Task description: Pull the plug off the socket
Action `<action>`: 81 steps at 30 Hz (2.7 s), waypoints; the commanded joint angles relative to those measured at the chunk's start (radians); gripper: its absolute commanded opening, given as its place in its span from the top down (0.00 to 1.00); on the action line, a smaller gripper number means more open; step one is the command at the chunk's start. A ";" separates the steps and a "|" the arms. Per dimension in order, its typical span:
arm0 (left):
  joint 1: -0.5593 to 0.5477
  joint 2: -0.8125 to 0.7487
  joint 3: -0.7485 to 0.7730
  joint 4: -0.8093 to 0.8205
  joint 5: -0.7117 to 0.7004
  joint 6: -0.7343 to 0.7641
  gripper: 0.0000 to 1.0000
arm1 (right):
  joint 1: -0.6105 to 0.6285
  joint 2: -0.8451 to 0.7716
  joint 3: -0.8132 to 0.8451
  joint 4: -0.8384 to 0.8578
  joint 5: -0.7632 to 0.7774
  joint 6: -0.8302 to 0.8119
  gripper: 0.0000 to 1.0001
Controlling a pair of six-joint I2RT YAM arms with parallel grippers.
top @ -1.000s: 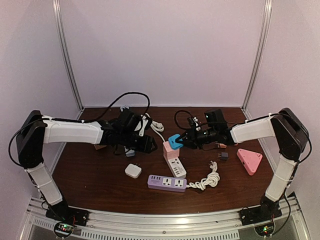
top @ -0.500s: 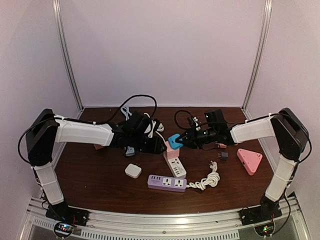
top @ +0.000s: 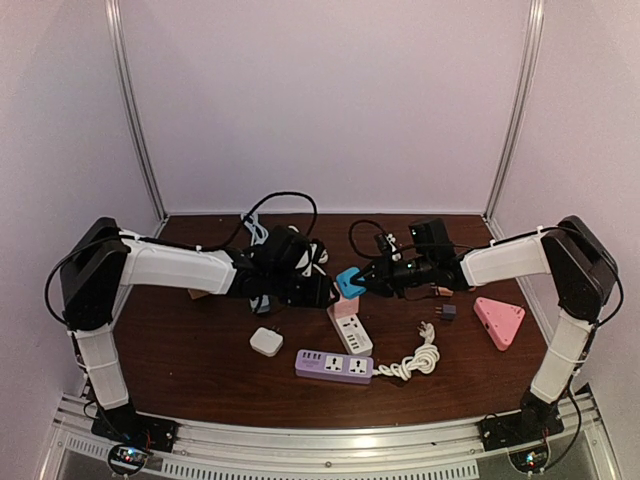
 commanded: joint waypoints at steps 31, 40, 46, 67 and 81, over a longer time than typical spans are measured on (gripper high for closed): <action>-0.011 0.071 0.022 -0.092 -0.061 -0.034 0.46 | -0.001 0.024 -0.098 0.052 0.011 0.092 0.95; -0.011 0.077 0.020 -0.117 -0.070 -0.037 0.46 | -0.007 -0.002 -0.113 0.147 -0.025 0.135 0.97; -0.011 0.083 0.018 -0.127 -0.107 -0.037 0.46 | -0.009 -0.023 -0.111 0.168 -0.032 0.143 0.98; -0.014 0.097 0.027 -0.149 -0.121 -0.029 0.45 | -0.013 -0.084 -0.067 0.133 -0.034 0.128 0.98; -0.016 0.102 0.033 -0.163 -0.126 -0.027 0.45 | -0.014 -0.097 -0.040 0.102 -0.026 0.117 0.98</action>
